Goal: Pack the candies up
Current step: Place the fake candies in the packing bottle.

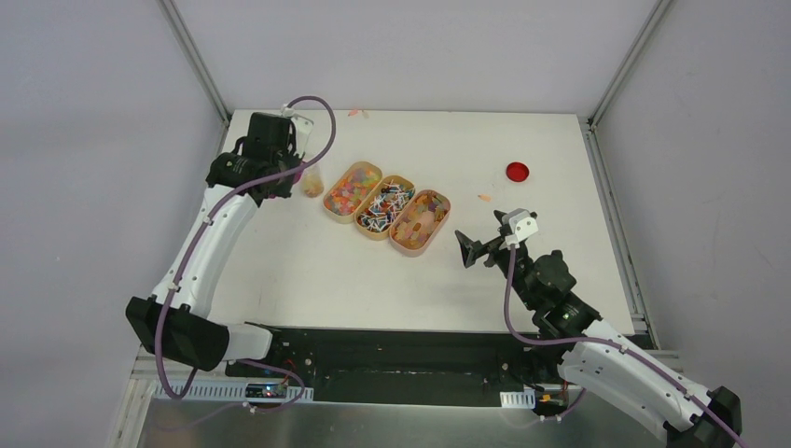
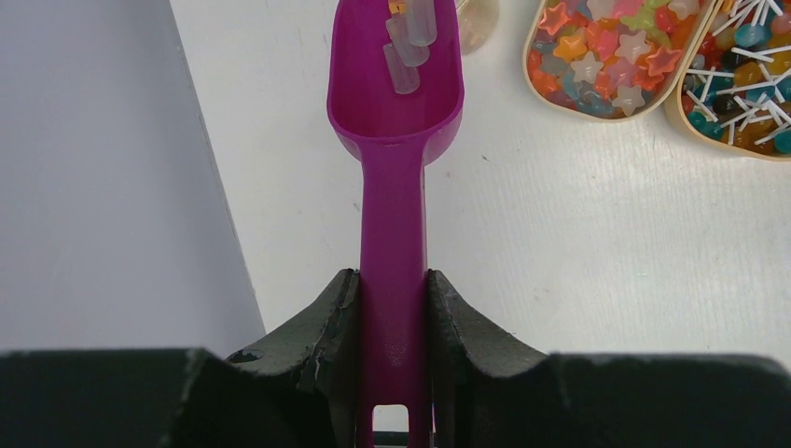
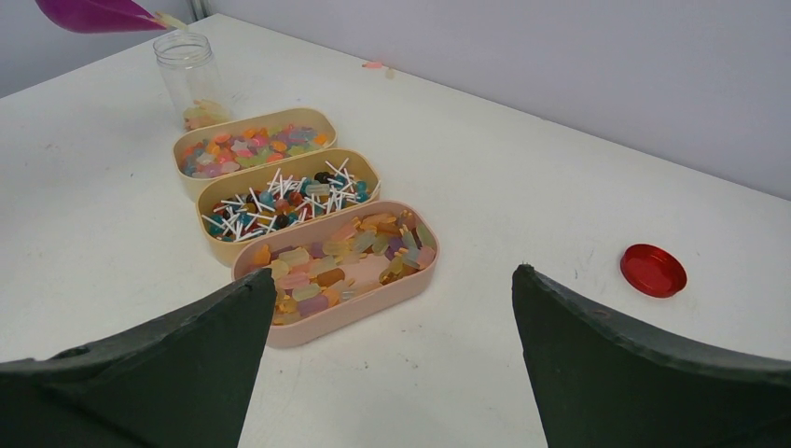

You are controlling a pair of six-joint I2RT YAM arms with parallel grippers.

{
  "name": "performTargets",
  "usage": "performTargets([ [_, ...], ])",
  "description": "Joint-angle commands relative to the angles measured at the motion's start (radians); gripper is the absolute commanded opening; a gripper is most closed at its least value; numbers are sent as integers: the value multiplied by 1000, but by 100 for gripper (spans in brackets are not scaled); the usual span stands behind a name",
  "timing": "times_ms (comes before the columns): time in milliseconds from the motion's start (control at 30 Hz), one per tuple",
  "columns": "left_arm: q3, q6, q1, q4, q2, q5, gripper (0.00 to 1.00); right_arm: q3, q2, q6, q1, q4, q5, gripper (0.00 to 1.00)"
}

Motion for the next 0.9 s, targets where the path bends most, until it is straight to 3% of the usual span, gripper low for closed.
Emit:
performTargets([
  [0, 77, -15, 6, -23, 34, -7, 0, -5, -2, -9, -5, 43, -16, 100],
  [867, 254, -42, 5, -182, 198, -14, 0, -2, 34, -12, -6, 51, -33, 100],
])
